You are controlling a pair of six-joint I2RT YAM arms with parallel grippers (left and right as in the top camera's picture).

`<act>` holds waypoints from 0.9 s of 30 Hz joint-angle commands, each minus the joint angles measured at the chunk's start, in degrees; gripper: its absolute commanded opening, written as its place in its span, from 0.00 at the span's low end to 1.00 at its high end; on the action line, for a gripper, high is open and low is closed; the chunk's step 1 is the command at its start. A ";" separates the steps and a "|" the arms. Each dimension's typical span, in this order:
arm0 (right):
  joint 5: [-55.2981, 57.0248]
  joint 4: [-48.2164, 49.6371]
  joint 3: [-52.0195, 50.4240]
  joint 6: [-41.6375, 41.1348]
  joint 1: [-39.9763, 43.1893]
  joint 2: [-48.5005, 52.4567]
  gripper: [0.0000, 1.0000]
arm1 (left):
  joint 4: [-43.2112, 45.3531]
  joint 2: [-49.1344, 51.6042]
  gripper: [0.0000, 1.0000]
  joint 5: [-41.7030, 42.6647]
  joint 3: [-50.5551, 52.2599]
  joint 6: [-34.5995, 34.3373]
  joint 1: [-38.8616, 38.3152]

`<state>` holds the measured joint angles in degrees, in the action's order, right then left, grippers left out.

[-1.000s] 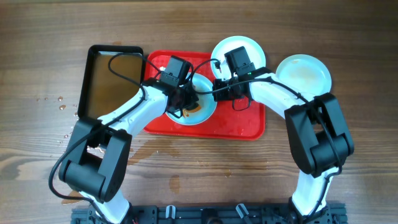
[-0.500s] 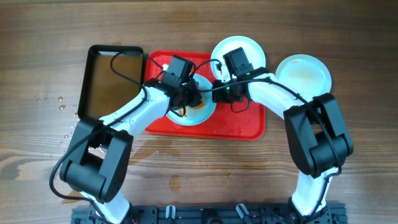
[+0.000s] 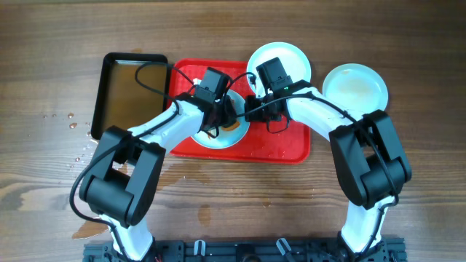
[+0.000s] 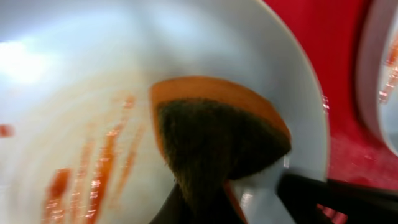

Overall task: Clean dirty plates on tray and stack at the side
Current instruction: 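Keep scrubbing the plate with the left gripper's sponge, right gripper holding rim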

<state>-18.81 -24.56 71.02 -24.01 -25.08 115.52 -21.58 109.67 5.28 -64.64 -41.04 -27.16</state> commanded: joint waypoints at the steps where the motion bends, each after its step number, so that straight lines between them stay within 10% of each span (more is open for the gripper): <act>1: 2.27 -0.37 0.59 -0.44 -0.37 1.27 0.04 | -4.79 2.25 0.04 -16.52 0.57 0.61 0.07; 13: 2.47 -0.42 0.59 -0.44 -0.37 1.29 0.04 | -12.13 -5.75 0.04 -26.18 0.46 3.50 2.14; 27: 2.47 -0.15 0.59 -0.44 -0.37 1.27 0.04 | -6.40 -6.54 0.04 0.70 0.85 0.85 -1.14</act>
<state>-18.15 -24.56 71.09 -24.03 -25.36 115.52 -28.51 99.42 0.43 -64.23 -38.41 -26.48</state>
